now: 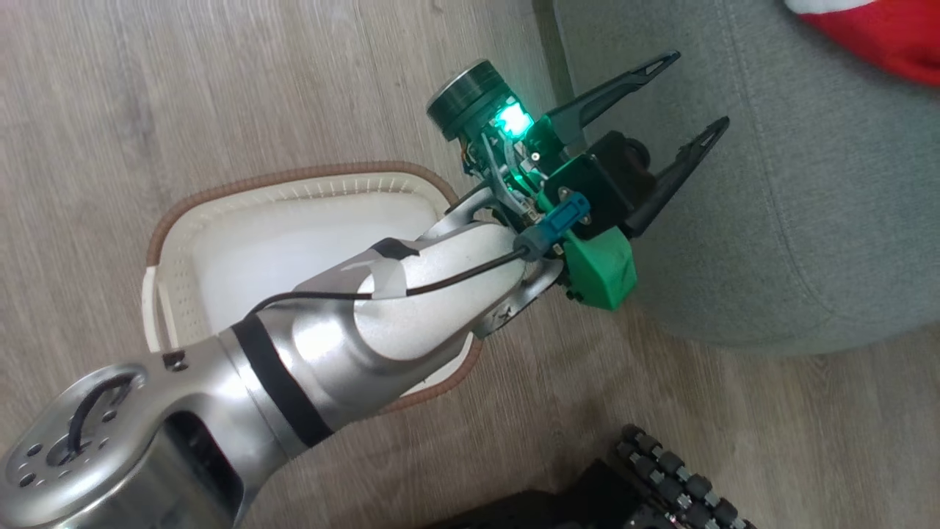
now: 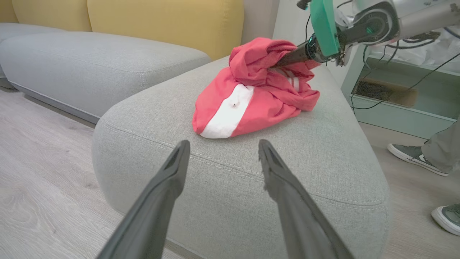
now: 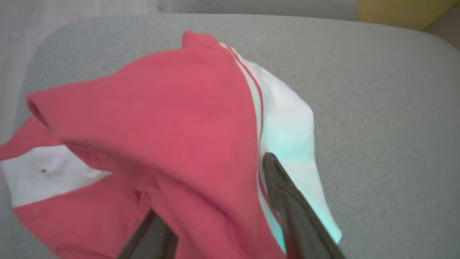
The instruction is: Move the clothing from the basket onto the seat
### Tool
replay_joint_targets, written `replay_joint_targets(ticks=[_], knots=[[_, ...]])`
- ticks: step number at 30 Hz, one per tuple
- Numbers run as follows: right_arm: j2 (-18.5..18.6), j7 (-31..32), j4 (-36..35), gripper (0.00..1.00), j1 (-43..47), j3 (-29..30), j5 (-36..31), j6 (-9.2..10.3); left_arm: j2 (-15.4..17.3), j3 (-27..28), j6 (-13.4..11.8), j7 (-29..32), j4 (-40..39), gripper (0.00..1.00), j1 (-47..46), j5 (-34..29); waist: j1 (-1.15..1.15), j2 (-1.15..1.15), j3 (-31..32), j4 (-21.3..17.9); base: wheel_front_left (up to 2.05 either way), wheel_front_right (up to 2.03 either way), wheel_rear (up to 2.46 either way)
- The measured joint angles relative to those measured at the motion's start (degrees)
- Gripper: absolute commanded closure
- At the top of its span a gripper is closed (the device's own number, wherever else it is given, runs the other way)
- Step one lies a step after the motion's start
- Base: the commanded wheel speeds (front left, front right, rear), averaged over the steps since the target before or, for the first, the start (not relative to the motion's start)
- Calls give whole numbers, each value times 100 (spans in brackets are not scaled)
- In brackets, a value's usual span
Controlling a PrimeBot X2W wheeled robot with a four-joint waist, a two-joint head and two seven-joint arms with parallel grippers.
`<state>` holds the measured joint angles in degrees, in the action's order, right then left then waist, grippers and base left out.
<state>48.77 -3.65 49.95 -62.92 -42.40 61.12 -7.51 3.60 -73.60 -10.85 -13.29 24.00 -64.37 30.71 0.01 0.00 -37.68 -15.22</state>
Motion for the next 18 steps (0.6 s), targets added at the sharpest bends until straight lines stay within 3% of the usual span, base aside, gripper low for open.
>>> replay_joint_targets(ticks=[1, 12, 18], knots=[[32, 144, -44, 0, -1, -116, 147, 0, 1, -3, -20, -10, 2, 0, 0, 20, 0, 0, 35, 1, 0, 0, 0], [554, 1018, -558, 0, -2, -1188, 1213, 0, -5, -21, -32, -116, -18, 0, 198, 293, 0, 0, 791, 25, 0, 0, 0], [749, 812, -895, 0, -170, -1608, 1224, 0, -11, 319, -24, -116, -121, 0, 726, 271, -1, 0, 1356, 45, 0, 0, 0]])
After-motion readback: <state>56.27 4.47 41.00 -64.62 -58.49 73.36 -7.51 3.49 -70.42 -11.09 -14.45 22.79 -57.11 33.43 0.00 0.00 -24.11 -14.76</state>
